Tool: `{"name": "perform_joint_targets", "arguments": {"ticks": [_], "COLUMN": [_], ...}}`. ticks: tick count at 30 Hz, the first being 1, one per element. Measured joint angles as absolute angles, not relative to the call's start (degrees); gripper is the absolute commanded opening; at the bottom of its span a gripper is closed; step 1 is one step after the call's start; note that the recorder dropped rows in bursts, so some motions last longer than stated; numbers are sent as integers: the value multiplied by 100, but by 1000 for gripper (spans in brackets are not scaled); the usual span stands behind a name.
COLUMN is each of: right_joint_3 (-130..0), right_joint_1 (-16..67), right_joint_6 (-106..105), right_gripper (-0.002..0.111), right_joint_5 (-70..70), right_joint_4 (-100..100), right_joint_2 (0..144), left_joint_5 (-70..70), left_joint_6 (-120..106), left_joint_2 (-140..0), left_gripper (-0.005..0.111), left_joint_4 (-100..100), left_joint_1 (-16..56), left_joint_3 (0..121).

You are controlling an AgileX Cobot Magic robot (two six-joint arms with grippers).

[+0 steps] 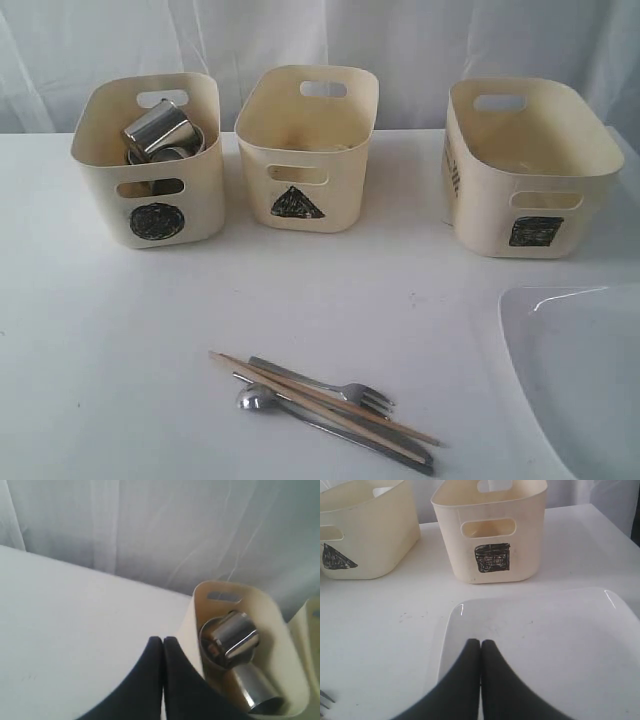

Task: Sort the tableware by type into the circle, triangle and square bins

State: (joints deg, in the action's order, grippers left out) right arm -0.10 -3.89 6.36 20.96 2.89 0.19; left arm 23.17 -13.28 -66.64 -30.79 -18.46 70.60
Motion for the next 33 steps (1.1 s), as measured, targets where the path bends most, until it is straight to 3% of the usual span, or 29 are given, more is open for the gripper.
{"name": "perform_joint_targets", "arguments": {"ticks": [9,21,29,33], "right_joint_3": [-10,-10,-10,-10], "right_joint_1": [-389,-389,-389,-389], "right_joint_6": [636,636,636,636], "right_gripper": [0,0,0,0], "right_joint_5": [2096,2096,2096,2096], "right_joint_4": [289,289,289,289], "right_joint_2": [19,19,19,19], "left_joint_5": [868,2187,2051,1414], "left_joint_6": [-3382,-5613,-5459,-3501], "left_joint_2": [-4414,-3602,-3572,-3563], "left_gripper": [0,0,0,0], "left_joint_4": [-4230,-4252,-4281,-2985], "left_joint_1": [-1166,-1113,-1104,-1101], "left_joint_3": [5811,4197,4077,3771]}}
